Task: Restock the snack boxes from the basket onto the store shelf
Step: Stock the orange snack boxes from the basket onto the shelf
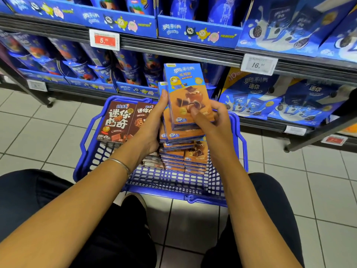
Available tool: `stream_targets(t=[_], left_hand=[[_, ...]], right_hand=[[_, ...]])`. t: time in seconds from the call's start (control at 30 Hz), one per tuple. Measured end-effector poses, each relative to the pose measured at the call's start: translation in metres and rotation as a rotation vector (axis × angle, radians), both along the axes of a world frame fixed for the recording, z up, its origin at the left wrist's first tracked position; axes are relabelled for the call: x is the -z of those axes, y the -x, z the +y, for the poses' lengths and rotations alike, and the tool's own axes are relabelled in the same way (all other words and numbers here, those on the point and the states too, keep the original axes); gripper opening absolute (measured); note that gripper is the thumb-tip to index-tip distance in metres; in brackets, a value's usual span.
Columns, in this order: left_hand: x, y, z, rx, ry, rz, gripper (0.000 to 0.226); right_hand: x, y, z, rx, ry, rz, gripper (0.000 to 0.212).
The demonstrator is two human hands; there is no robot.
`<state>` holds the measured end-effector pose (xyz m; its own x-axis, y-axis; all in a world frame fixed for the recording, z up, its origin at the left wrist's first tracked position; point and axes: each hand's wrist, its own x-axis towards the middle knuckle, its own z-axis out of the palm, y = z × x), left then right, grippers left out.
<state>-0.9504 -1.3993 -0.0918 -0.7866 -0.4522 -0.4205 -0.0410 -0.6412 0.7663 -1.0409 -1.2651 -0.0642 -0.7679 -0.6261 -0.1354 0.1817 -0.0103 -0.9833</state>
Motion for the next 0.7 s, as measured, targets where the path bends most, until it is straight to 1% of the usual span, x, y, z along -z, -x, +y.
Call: stream_targets(t=[0.1, 0.2, 0.27, 0.33, 0.43, 0.53, 0.6, 0.7], left_hand=[[0.002, -0.004, -0.003, 0.016, -0.057, 0.051, 0.077], [0.003, -0.005, -0.007, 0.002, -0.113, 0.095, 0.081], [0.003, -0.006, -0.008, -0.001, -0.111, 0.109, 0.082], [0.003, -0.007, -0.008, -0.003, -0.068, 0.107, 0.078], [0.001, -0.011, -0.006, -0.022, 0.026, 0.077, 0.068], [-0.001, -0.016, -0.008, -0.037, 0.039, 0.105, 0.059], [-0.005, -0.015, -0.012, -0.059, 0.031, 0.108, 0.063], [-0.023, -0.016, -0.022, -0.093, 0.004, 0.076, 0.076]], right_hand=[[-0.001, -0.004, -0.006, -0.063, -0.02, -0.039, 0.052], [-0.007, 0.003, -0.007, -0.111, -0.013, -0.1, 0.048], [-0.009, 0.01, -0.008, -0.131, -0.029, -0.155, 0.053], [-0.009, 0.012, -0.011, -0.16, -0.017, -0.19, 0.055], [-0.01, 0.011, -0.018, -0.228, 0.037, -0.25, 0.051], [-0.014, 0.007, -0.031, -0.274, 0.02, -0.265, 0.045], [-0.016, 0.01, -0.038, -0.285, 0.005, -0.283, 0.041], [-0.034, 0.013, -0.05, -0.284, -0.034, -0.288, 0.04]])
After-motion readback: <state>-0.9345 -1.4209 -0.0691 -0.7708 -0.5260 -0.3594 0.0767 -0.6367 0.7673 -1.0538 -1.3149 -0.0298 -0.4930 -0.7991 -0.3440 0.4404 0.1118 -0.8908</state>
